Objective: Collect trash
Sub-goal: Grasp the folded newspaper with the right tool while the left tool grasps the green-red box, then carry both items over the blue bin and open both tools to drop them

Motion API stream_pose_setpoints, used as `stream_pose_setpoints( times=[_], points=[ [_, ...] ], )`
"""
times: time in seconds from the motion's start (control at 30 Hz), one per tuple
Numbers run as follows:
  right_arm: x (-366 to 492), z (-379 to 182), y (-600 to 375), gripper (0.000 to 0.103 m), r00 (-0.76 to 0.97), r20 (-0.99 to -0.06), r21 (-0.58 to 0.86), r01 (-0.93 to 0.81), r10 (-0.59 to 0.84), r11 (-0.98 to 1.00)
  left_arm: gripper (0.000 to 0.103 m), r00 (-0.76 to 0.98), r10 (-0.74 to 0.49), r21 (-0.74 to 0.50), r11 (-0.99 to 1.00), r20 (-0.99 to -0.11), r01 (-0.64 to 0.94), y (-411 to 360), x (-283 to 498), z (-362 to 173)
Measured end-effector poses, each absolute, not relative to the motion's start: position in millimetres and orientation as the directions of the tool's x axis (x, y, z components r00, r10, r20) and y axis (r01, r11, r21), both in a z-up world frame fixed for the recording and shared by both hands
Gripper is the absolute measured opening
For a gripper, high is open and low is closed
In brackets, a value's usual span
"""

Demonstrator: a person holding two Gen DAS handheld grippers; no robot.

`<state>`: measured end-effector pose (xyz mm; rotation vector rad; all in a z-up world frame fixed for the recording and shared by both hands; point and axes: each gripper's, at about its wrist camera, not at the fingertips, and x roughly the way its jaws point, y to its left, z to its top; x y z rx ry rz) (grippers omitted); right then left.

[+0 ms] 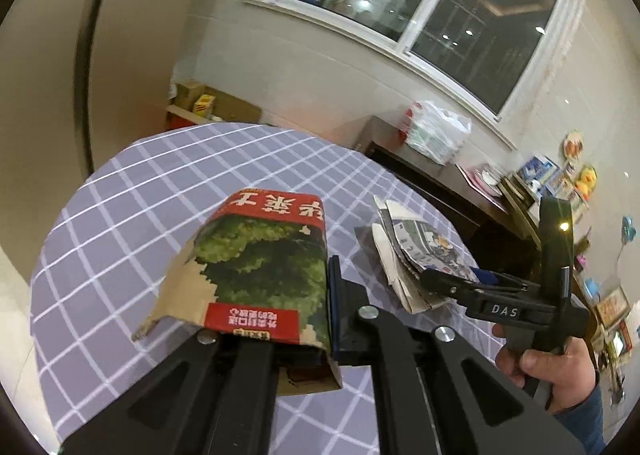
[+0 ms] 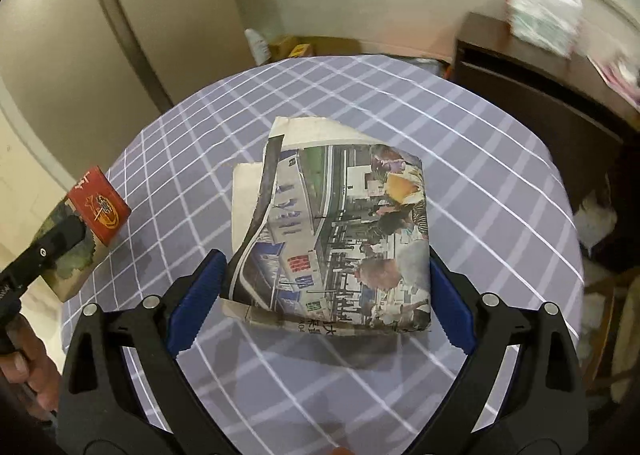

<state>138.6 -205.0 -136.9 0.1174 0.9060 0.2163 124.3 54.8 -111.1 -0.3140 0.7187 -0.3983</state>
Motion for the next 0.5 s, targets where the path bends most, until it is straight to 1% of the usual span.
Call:
stream_pose_setpoints(
  times=[0.27,0.5],
  points=[
    [107.8,-136.9,-276.4,0.093,0.634,-0.746,0.238,-0.037,0.207,0.971,0.003,0.626,-0.519,-0.388,0.854,-0.582,0.346,-10.7,125.2,-106.2],
    [77.4,-133.6,-346.8,0.093,0.683,-0.707,0.317,0.071,0.186,0.946,0.003,0.562,-0.586,-0.367,0.808,-0.584,0.461,-83.7,122.6,-97.9]
  ],
)
